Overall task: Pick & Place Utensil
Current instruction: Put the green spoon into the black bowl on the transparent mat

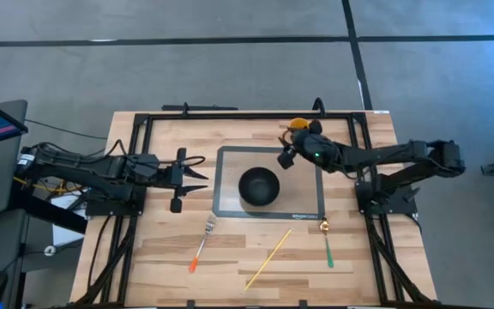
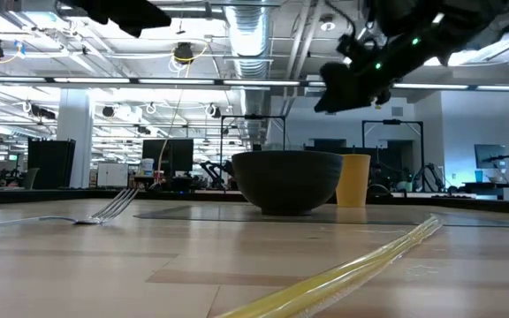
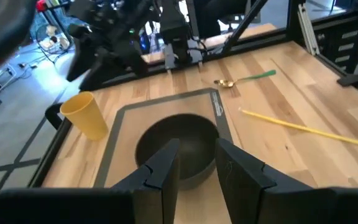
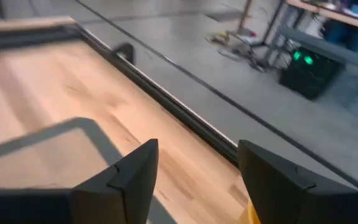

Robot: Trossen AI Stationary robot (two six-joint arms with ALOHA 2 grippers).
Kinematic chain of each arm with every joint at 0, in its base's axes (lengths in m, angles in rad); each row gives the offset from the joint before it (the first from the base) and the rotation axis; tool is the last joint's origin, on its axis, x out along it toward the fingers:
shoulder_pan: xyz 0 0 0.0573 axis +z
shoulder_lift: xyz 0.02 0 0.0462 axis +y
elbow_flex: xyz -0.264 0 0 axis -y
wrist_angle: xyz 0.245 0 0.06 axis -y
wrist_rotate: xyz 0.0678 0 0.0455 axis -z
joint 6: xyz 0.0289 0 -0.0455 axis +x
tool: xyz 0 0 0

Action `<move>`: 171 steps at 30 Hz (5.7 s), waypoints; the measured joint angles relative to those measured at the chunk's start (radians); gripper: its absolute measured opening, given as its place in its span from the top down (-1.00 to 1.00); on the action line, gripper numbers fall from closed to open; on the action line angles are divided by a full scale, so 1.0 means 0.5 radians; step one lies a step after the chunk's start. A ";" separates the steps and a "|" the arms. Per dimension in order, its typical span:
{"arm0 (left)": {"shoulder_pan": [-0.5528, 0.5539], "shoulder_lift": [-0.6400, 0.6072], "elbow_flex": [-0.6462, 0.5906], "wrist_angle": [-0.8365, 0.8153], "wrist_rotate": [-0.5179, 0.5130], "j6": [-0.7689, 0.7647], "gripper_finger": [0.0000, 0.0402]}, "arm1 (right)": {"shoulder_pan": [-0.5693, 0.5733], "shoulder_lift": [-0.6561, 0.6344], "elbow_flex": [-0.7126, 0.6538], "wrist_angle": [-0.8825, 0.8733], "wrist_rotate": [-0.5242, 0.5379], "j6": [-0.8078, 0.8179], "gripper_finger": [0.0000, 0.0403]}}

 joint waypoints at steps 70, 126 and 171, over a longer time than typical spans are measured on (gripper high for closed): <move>0.000 0.001 -0.054 0.005 0.000 0.008 0.48 | 1.122 0.398 1.191 -2.815 -1.074 2.480 0.02; 0.152 0.001 -0.053 0.195 -0.105 0.186 0.48 | 2.007 0.400 0.231 -1.911 -1.147 4.230 0.32; 0.152 0.001 -0.054 0.198 -0.103 0.165 0.48 | 1.550 0.434 0.510 -2.070 -1.153 3.154 0.98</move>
